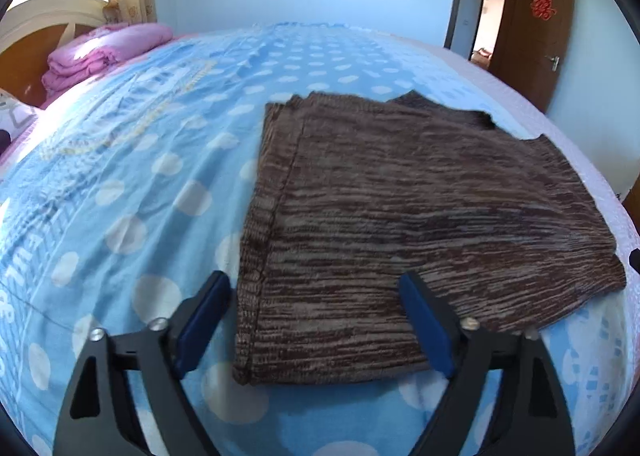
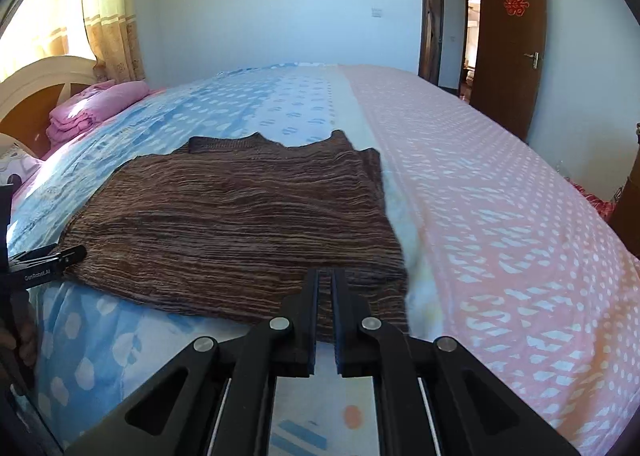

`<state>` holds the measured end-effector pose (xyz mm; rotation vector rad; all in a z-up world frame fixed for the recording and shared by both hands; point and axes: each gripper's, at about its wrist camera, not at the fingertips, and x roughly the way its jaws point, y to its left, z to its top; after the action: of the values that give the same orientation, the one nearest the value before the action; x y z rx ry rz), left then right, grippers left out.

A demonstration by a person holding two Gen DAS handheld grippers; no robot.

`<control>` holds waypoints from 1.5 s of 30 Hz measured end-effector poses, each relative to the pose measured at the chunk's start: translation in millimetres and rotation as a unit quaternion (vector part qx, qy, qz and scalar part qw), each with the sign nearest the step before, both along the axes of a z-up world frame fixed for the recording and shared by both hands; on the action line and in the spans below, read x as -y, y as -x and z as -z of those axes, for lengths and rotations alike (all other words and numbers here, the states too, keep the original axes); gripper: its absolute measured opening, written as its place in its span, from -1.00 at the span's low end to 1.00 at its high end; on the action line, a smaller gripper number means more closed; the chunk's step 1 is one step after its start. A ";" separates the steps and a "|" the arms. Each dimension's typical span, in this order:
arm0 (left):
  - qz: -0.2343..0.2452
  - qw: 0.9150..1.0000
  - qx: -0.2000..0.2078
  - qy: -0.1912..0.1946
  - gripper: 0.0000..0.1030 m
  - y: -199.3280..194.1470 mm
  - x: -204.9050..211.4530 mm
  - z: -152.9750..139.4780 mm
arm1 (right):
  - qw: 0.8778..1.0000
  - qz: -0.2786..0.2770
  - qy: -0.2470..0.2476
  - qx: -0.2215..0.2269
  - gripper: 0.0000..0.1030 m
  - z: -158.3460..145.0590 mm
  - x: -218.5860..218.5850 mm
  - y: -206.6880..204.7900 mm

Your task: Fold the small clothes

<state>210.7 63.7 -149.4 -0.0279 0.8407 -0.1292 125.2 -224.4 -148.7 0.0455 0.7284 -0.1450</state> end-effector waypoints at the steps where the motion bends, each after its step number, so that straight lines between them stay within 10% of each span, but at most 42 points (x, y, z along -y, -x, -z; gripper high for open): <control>1: -0.002 1.000 0.001 0.007 0.81 -0.1 -2.9 0.3 | 1.000 0.004 -0.001 -0.020 -0.86 9.8 -2.3 -6.5; 20: -0.015 1.000 0.007 0.001 0.96 1.7 -6.6 3.6 | 1.000 -0.020 0.023 -0.006 -0.83 1.6 -33.3 19.0; 31: -0.014 1.000 0.007 0.014 1.00 1.9 -9.7 3.7 | 0.996 -0.084 -0.005 0.009 -0.83 0.2 -111.7 -88.6; 40: -0.013 0.988 0.031 0.152 1.00 9.6 -44.0 0.9 | 0.995 -0.094 -0.020 -0.017 -0.82 24.5 -116.0 -102.4; 45: -0.011 0.988 0.020 0.150 0.96 7.9 -40.9 -1.1 | 0.995 -0.094 -0.017 -0.012 -0.82 23.2 -117.1 -100.5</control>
<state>202.8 104.6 -148.4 -0.3170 0.7738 -0.2333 225.7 -107.3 -171.8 0.0088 0.7548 0.0462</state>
